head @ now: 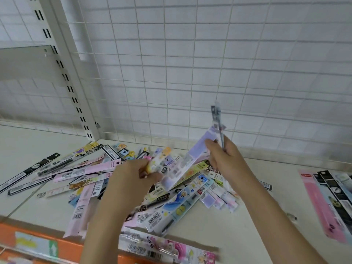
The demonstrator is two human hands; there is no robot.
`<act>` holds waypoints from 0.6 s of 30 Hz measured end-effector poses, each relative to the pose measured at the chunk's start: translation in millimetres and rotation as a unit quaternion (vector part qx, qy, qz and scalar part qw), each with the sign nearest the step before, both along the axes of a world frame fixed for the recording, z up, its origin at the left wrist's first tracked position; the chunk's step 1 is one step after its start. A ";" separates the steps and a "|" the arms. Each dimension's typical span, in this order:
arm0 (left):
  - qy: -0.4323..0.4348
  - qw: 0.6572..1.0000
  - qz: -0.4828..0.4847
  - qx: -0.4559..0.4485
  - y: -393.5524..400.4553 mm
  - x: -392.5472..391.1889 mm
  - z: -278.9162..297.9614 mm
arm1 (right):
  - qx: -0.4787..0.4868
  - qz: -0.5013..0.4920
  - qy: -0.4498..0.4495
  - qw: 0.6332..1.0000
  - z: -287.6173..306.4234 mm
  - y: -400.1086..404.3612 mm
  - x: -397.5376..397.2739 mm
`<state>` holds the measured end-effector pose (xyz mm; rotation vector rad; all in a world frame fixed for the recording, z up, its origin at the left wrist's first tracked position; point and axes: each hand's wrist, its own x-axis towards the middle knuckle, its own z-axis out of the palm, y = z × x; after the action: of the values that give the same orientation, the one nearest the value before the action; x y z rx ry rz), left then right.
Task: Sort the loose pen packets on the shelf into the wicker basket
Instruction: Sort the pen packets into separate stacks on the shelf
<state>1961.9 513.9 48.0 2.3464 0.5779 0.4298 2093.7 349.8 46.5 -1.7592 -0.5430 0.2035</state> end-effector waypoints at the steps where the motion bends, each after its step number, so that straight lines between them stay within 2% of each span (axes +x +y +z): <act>1: -0.005 1.000 0.016 -0.002 4.3 -2.4 2.7 | 0.008 -0.005 0.011 1.000 4.7 -1.5 3.9; 5: -0.027 0.998 0.049 0.022 14.9 -9.7 11.3 | -0.040 0.006 -0.006 0.999 20.2 -4.3 22.0; 10: -0.050 0.998 0.035 -0.022 11.7 -11.2 20.6 | -0.092 0.025 -0.062 0.994 28.3 5.4 32.2; 14: -0.055 0.998 0.010 -0.026 9.9 -5.3 20.5 | -0.248 0.046 -0.190 0.949 20.1 10.8 40.3; 18: -0.050 0.998 -0.012 -0.037 9.0 -0.6 16.3 | -0.345 0.091 -0.216 0.909 3.3 17.3 50.6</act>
<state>1961.3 522.9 64.3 2.2449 0.5087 0.5029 2144.3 367.1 49.8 -2.4674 -1.0512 0.1416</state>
